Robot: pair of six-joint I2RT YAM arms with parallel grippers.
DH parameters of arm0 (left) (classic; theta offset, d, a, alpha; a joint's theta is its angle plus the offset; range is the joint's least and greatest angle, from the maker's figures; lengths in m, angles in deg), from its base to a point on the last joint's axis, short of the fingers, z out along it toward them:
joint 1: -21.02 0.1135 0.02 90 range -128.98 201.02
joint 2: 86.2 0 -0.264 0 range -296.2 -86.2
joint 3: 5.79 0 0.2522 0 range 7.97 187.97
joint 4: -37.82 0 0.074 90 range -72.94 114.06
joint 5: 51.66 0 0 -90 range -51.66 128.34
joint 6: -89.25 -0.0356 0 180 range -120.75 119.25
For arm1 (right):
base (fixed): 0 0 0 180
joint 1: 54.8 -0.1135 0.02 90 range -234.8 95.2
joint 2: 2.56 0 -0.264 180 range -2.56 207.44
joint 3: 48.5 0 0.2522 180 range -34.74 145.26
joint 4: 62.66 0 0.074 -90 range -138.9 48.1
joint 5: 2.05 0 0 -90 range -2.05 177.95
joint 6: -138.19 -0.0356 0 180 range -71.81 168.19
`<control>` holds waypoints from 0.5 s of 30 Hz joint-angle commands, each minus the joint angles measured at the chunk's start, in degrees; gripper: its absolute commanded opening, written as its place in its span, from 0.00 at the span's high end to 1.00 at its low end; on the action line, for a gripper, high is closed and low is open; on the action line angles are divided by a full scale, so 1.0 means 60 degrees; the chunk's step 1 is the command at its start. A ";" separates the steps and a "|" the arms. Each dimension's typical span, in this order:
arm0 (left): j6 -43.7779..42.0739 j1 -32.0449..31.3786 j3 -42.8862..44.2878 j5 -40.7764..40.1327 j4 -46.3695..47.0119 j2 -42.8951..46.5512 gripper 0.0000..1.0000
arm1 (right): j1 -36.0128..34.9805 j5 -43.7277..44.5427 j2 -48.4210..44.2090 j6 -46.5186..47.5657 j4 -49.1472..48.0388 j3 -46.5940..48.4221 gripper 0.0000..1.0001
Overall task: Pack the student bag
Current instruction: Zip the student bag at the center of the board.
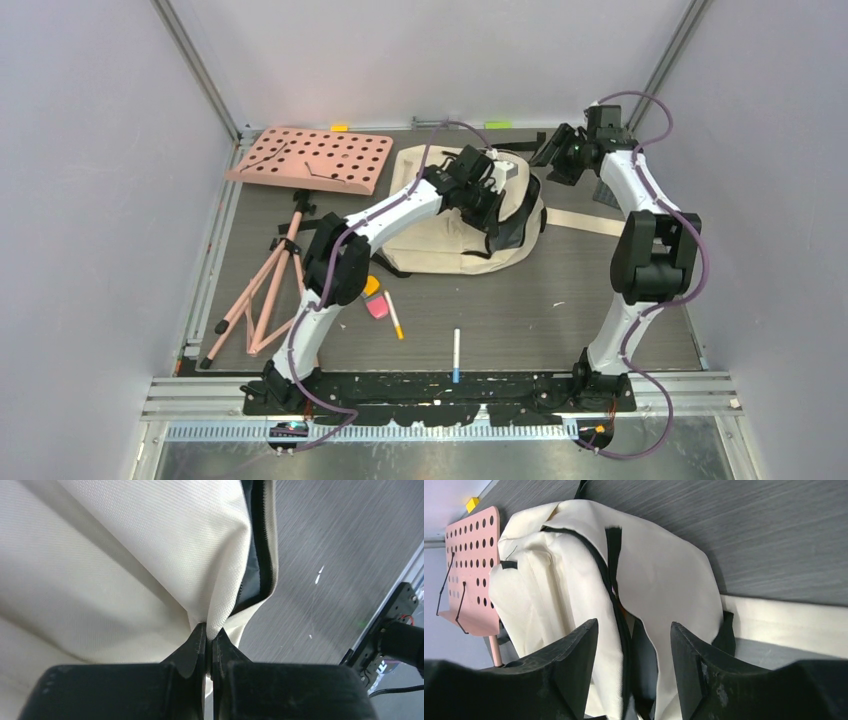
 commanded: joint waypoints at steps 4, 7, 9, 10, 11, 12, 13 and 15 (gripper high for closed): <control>-0.0366 -0.0056 0.0555 0.0875 -0.1203 -0.0566 1.00 | -0.0013 -0.0481 0.1043 0.0510 0.0094 0.1738 0.40; -0.0298 -0.0056 0.0544 0.1025 -0.1213 -0.0652 1.00 | -0.0026 -0.0518 0.1497 0.0642 0.0178 0.2057 0.43; -0.0233 -0.0056 0.0526 0.1126 -0.1153 -0.0678 1.00 | -0.0026 -0.0540 0.1727 0.0691 0.0224 0.2280 0.44; -0.0202 -0.0056 0.0538 0.1148 -0.1133 -0.0688 1.00 | -0.0028 -0.0572 0.1801 0.0690 0.0265 0.2455 0.45; -0.0182 -0.0056 0.0540 0.1152 -0.1122 -0.0706 1.00 | -0.0028 -0.0597 0.1974 0.0708 0.0351 0.2547 0.47; -0.0165 -0.0056 0.0553 0.1167 -0.1115 -0.0708 1.00 | -0.0028 -0.0642 0.2049 0.0714 0.0387 0.2727 0.48; -0.0142 -0.0056 0.0554 0.1167 -0.1101 -0.0708 1.00 | -0.0028 -0.0669 0.2182 0.0707 0.0443 0.2801 0.49; -0.0108 -0.0056 0.0555 0.1167 -0.1085 -0.0719 1.00 | -0.0028 -0.0734 0.2322 0.0697 0.0517 0.2987 0.50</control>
